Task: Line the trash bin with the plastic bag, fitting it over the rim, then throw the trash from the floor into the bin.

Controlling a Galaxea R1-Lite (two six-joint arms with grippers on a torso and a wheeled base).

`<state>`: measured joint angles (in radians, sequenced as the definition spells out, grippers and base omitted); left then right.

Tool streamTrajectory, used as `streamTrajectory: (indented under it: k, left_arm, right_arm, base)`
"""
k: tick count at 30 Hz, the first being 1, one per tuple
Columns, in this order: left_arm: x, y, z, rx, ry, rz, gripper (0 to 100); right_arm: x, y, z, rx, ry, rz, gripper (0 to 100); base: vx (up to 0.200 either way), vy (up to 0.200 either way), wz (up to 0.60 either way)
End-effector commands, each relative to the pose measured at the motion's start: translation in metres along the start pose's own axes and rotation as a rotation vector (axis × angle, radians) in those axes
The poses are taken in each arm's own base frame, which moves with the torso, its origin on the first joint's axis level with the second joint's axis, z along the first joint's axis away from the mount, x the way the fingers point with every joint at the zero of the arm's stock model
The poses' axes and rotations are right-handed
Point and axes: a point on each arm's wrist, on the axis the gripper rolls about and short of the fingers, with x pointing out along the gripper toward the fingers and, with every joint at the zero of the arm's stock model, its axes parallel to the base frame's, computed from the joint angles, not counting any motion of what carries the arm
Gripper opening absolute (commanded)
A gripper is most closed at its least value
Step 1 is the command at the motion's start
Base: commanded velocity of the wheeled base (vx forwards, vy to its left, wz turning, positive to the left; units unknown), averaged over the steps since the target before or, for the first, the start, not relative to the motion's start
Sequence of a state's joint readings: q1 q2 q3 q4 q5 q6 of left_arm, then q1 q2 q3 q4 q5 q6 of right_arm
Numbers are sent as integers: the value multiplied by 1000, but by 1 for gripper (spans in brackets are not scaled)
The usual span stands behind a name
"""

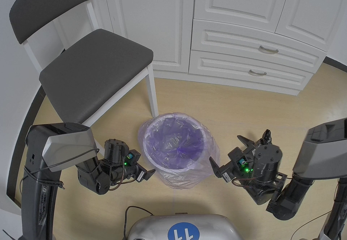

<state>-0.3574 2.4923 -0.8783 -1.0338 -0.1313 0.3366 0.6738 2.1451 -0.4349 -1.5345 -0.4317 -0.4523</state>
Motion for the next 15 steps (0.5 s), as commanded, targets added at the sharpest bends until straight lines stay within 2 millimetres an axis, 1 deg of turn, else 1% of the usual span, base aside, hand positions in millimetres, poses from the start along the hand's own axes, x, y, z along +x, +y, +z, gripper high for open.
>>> streamTrajectory:
  k: [1, 2, 3, 5, 6, 7, 11, 15]
  left_arm:
    - [4, 5, -3, 31, -3, 3, 100]
    - [4, 5, -2, 32, -5, 4, 100]
    - [3, 6, -1, 33, -6, 6, 100]
    - [6, 6, -2, 33, -5, 7, 100]
    - [6, 6, -2, 34, -5, 7, 100]
    - [6, 5, -3, 42, -2, 6, 100]
    - [12, 8, -5, 74, -4, 16, 100]
    - [20, 14, -11, 117, 1, 28, 100]
  right_arm:
    - [-37, -36, 35, 12, -158, -27, 100]
    - [-39, -37, 36, 12, -164, -25, 100]
    - [-47, -43, 38, -1, -188, -11, 100]
    - [-55, -48, 40, -40, -209, 4, 100]
    - [-56, -48, 40, -46, -212, 6, 100]
    - [-62, -52, 42, -67, -230, 12, 100]
    - [-75, -61, 49, -65, -278, 6, 100]
    - [-79, -63, 47, -69, -277, 9, 100]
  base:
    - [0, 0, 0]
    - [0, 0, 0]
    - [0, 0, 0]
    - [0, 0, 0]
    - [0, 0, 0]
    - [0, 0, 0]
    - [0, 0, 0]
    - [0, 0, 0]
